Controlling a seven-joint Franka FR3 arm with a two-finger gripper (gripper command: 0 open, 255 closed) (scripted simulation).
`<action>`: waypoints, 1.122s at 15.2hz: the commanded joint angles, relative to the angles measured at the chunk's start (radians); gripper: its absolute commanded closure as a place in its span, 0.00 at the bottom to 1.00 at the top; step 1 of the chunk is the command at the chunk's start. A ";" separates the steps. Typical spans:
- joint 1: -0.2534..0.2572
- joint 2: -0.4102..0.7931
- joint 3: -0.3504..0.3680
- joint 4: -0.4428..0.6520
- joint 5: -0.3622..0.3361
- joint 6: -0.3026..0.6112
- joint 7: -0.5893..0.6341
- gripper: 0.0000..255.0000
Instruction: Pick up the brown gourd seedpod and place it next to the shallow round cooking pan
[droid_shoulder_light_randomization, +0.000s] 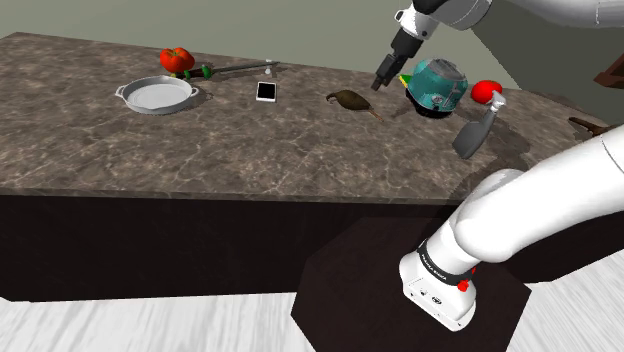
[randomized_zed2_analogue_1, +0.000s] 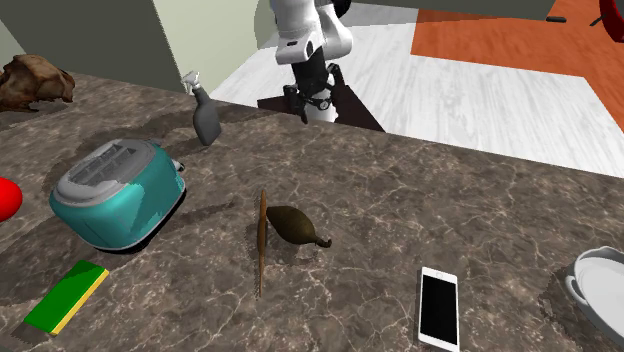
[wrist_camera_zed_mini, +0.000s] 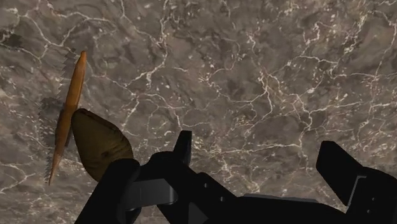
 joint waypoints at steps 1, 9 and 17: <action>0.013 0.077 -0.044 0.039 0.040 0.025 -0.086 0.00; 0.009 0.455 -0.140 0.291 0.302 0.028 -0.420 0.00; -0.145 0.836 -0.078 0.665 0.522 -0.077 -0.630 0.00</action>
